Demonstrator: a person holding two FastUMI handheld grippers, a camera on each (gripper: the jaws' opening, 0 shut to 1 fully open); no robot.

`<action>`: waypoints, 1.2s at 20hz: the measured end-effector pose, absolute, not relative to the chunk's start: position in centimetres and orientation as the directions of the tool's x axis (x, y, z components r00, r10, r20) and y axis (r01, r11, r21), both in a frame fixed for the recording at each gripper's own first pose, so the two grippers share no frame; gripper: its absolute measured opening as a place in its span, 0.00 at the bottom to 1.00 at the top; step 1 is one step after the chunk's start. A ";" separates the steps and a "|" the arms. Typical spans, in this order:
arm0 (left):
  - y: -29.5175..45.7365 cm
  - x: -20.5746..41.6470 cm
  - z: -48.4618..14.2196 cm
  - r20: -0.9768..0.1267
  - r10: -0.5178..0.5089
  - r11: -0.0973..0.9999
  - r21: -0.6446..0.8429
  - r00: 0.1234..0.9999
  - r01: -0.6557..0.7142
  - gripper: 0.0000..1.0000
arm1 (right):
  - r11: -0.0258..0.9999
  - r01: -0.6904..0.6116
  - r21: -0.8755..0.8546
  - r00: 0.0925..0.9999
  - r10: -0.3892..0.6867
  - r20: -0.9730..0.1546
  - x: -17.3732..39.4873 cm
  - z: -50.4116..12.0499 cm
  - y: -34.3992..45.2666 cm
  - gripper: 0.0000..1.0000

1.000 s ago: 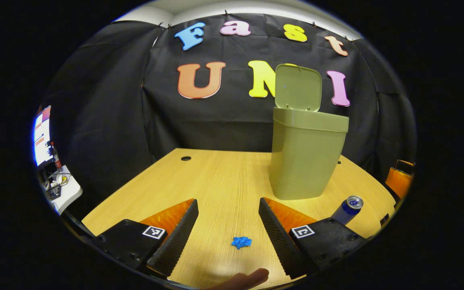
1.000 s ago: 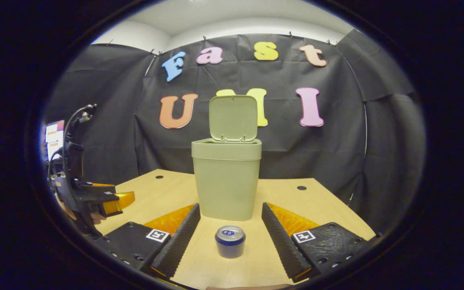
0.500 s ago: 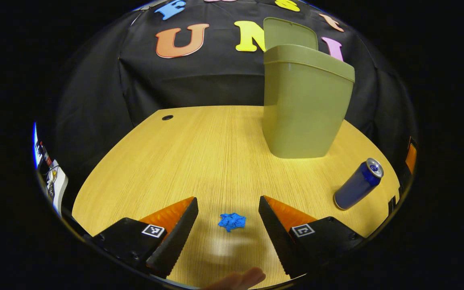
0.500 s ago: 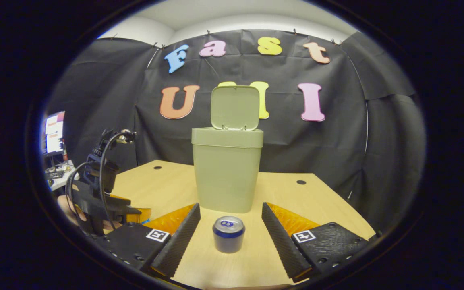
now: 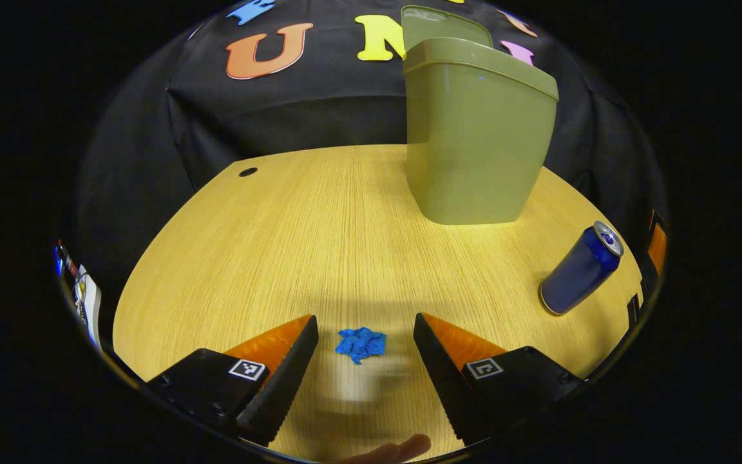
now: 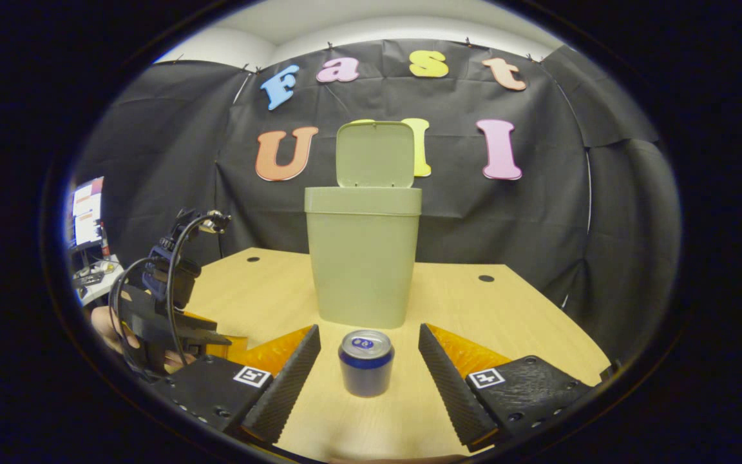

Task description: Press the lid of the desktop garbage bin to open it, pick up the crumpled paper on the desktop and throw it into the bin, then pick up the pop can on the desktop and drop it into the bin, and finally close the garbage bin lid.

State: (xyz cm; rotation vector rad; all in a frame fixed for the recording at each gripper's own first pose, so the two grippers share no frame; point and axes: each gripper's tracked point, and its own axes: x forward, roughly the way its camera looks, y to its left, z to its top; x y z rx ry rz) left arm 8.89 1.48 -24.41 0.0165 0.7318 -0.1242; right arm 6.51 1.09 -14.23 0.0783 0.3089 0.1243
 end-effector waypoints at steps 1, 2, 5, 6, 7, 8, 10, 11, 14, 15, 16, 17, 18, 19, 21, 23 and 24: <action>1.6 8.7 -24.8 -0.680 -0.107 0.993 -0.031 0.726 0.117 1.00 | 0.989 -0.111 0.101 0.942 0.137 -0.307 6.5 -14.6 0.9 0.95; 1.8 8.9 -25.0 -0.684 -0.106 0.993 -0.030 0.721 0.118 0.92 | 0.988 -0.109 0.108 0.939 0.138 -0.314 6.3 -15.1 0.8 0.95; 1.7 8.8 -26.1 -0.706 -0.097 0.993 -0.017 0.702 0.121 0.89 | 0.987 -0.099 0.127 0.935 0.136 -0.327 6.3 -15.7 0.1 0.95; 1.5 8.8 -26.3 -0.710 -0.099 0.992 -0.014 0.698 0.126 0.87 | 0.987 -0.096 0.129 0.933 0.135 -0.333 6.2 -15.9 0.0 0.95; 1.5 9.0 -26.3 -0.700 -0.108 0.991 -0.016 0.706 0.135 0.85 | 0.988 -0.092 0.127 0.934 0.130 -0.333 6.2 -15.8 -0.1 0.95; 1.5 9.0 -26.3 -0.700 -0.111 0.991 -0.021 0.705 0.136 0.82 | 0.989 -0.091 0.120 0.935 0.127 -0.330 6.1 -15.7 -0.2 0.95; 1.4 9.0 -26.4 -0.696 -0.119 0.990 -0.028 0.708 0.138 0.79 | 0.990 -0.089 0.112 0.937 0.122 -0.327 6.1 -15.6 -0.4 0.93; 1.5 9.0 -26.4 -0.697 -0.121 0.990 -0.030 0.706 0.141 0.82 | 0.990 -0.090 0.112 0.937 0.123 -0.326 6.1 -15.6 -0.3 0.93; 1.7 9.1 -26.3 -0.693 -0.126 0.989 -0.032 0.710 0.144 0.68 | 0.989 -0.088 0.122 0.935 0.124 -0.333 6.0 -15.7 -0.1 0.95; 1.9 9.1 -26.3 -0.694 -0.125 0.989 -0.032 0.709 0.142 0.66 | 0.986 -0.097 0.138 0.932 0.138 -0.335 5.9 -15.7 0.2 0.95; 2.2 9.2 -26.3 -0.696 -0.119 0.990 -0.032 0.708 0.136 0.62 | 0.983 -0.104 0.149 0.930 0.150 -0.336 5.8 -15.7 0.6 0.95; 2.3 9.3 -26.4 -0.697 -0.121 0.990 -0.037 0.707 0.133 0.57 | 0.982 -0.109 0.152 0.928 0.156 -0.338 5.8 -15.8 0.8 0.97; 2.4 9.3 -26.3 -0.696 -0.120 0.991 -0.038 0.708 0.131 0.52 | 0.983 -0.110 0.147 0.927 0.154 -0.341 5.8 -15.9 0.8 0.95; 2.5 9.4 -26.2 -0.694 -0.124 0.991 -0.046 0.710 0.127 0.50 | 0.984 -0.108 0.141 0.927 0.150 -0.342 5.8 -16.0 0.8 0.95; 2.9 9.6 -26.0 -0.690 -0.117 0.992 -0.054 0.715 0.111 0.45 | 0.985 -0.107 0.138 0.925 0.150 -0.350 5.8 -16.6 1.0 0.94; 3.7 10.0 -25.3 -0.671 -0.095 0.995 -0.052 0.735 0.081 0.50 | 0.984 -0.111 0.142 0.915 0.157 -0.371 5.6 -17.5 1.4 0.95; 4.0 10.2 -24.6 -0.652 -0.089 0.996 -0.055 0.753 0.070 0.43 | 0.982 -0.118 0.148 0.911 0.166 -0.378 5.5 -17.9 1.8 0.95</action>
